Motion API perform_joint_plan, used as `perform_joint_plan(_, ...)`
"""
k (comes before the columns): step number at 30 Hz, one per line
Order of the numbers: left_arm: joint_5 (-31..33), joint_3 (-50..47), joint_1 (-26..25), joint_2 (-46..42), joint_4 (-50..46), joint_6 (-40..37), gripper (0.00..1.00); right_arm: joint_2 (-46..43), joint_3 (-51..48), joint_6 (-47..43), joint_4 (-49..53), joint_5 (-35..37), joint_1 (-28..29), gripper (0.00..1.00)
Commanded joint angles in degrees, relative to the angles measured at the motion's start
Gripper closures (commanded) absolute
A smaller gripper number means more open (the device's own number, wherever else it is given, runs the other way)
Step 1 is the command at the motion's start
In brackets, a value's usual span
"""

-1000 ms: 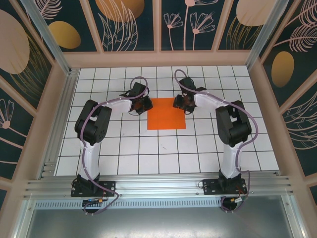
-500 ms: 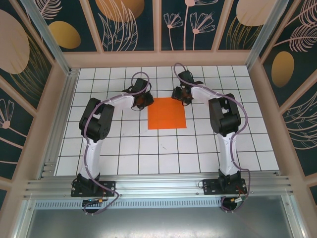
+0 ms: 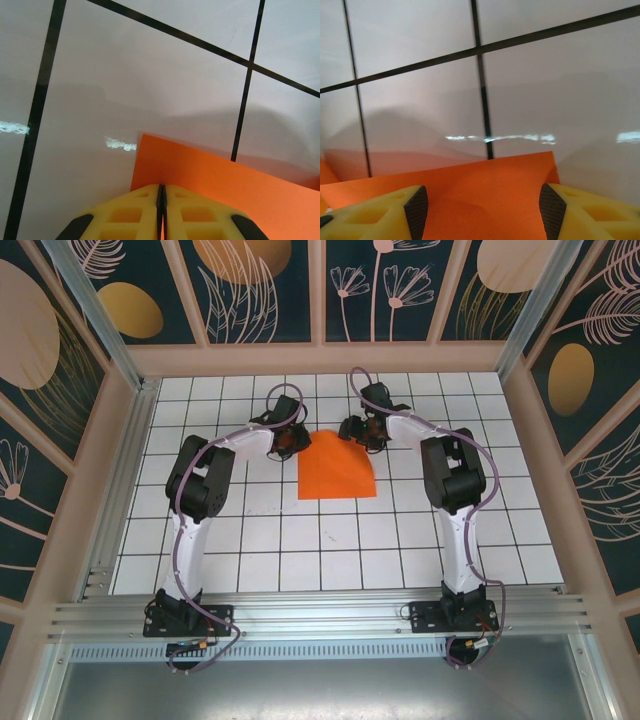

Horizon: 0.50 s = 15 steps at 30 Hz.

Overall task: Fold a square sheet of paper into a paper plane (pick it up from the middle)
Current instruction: First fold in half a square sheet of paper at the center of the table.

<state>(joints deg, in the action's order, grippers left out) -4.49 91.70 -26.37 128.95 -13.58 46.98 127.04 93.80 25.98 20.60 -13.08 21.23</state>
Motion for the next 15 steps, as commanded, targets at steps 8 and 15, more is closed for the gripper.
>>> perform_joint_plan(8,-6.9,-3.4,-0.1,1.7,0.3,0.8,0.89,-2.6,-5.1,3.5,-7.6,-17.1,-0.8,0.25)
perform_joint_plan(15,-7.1,-5.0,0.1,1.9,1.8,1.9,0.89,-6.4,-14.3,7.4,-18.8,-25.2,-0.8,0.09)
